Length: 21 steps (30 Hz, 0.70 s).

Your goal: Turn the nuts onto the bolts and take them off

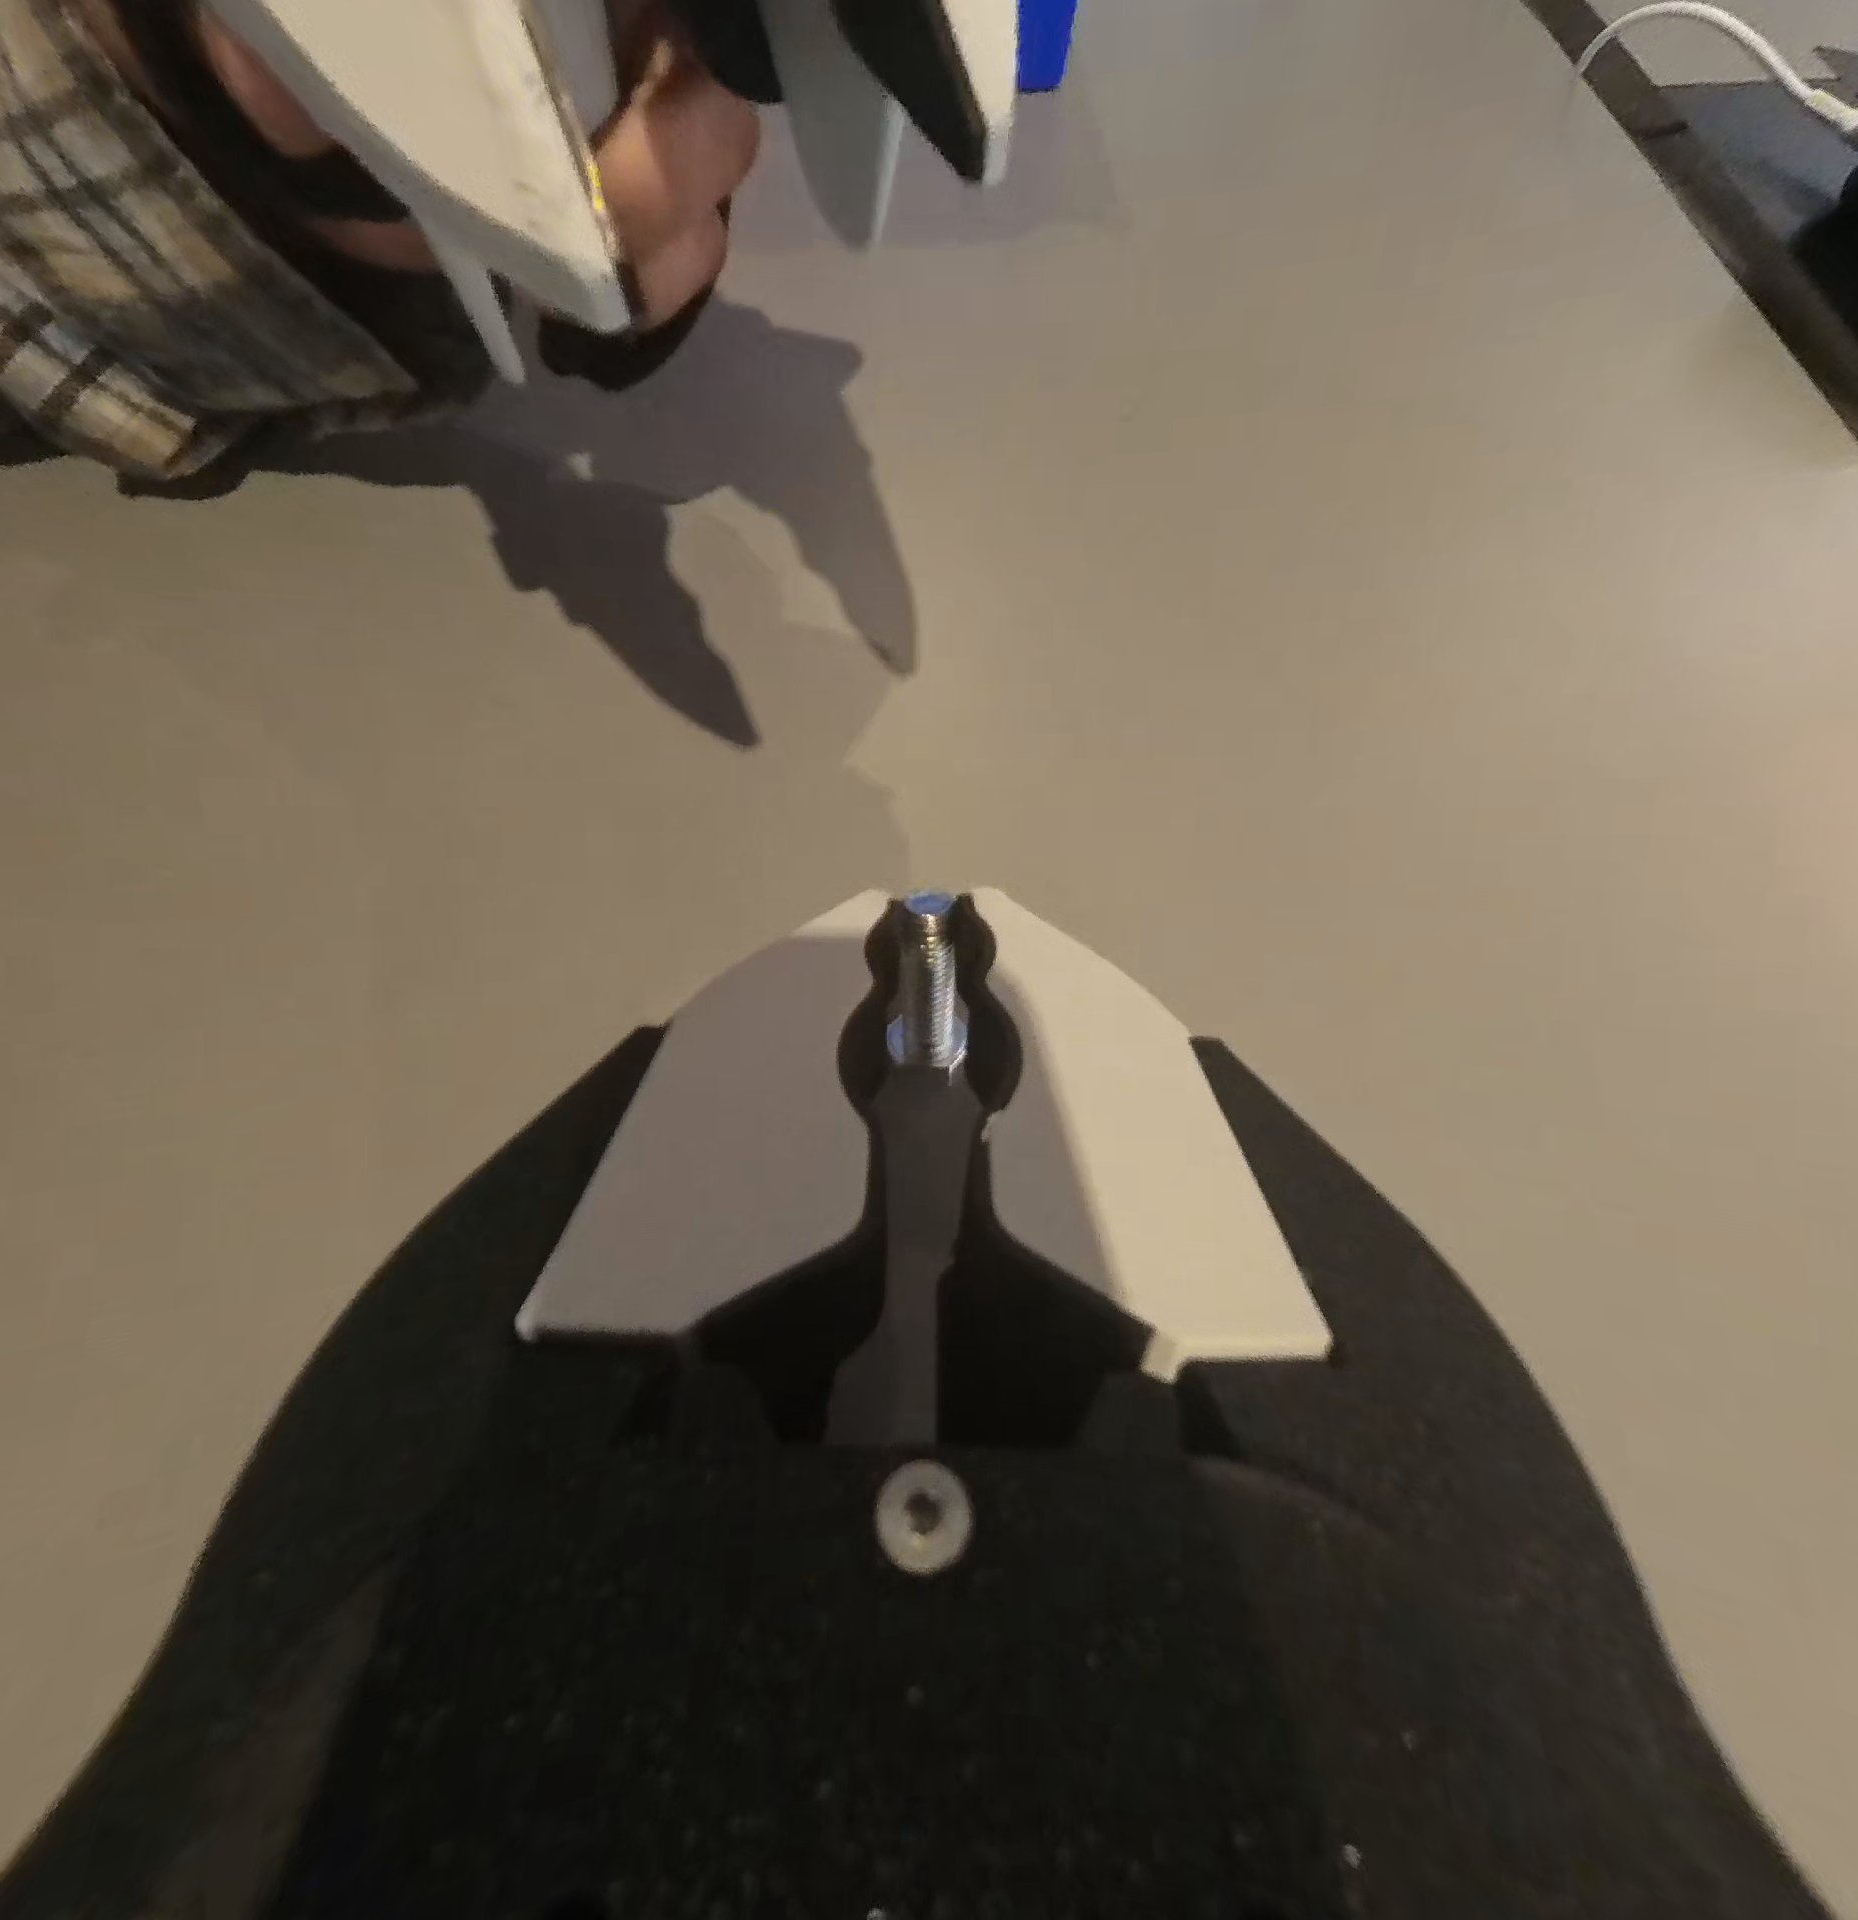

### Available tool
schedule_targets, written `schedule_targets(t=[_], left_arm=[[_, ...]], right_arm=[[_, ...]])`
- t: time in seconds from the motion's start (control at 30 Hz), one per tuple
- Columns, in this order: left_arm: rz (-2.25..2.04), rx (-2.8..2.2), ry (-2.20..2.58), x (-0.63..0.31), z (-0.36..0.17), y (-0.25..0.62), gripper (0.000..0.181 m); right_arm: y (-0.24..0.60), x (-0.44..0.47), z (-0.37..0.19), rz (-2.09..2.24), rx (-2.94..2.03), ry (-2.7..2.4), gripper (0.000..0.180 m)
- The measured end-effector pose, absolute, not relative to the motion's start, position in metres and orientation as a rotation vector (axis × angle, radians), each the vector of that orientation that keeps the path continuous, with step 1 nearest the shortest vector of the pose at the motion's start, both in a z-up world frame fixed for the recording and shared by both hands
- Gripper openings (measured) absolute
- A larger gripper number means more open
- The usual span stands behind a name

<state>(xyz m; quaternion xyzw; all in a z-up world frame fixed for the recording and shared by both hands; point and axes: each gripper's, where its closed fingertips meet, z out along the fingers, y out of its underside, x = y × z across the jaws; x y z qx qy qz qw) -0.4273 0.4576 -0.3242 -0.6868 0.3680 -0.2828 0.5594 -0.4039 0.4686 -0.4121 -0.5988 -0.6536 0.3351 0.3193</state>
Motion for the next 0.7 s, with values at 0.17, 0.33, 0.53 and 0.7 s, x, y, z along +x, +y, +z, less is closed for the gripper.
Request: schedule_targets(t=[0.17,0.33,0.53,0.7], left_arm=[[-0.643,-1.623,0.884,-0.426,-0.326,0.457,0.035],[-0.635,-1.623,0.896,-0.425,-0.326,0.456,0.035],[-0.621,-1.617,0.894,-0.427,-0.324,0.457,0.034],[-0.614,-1.63,0.894,-0.428,-0.327,0.458,0.034]], right_arm=[[0.467,-0.399,-0.413,0.883,-1.56,-1.733,0.009],[0.466,-0.399,-0.413,0.882,-1.553,-1.742,0.009],[0.467,-0.399,-0.4,0.919,-1.486,-1.676,0.009],[0.465,-0.403,-0.408,0.883,-1.494,-1.745,0.009]])
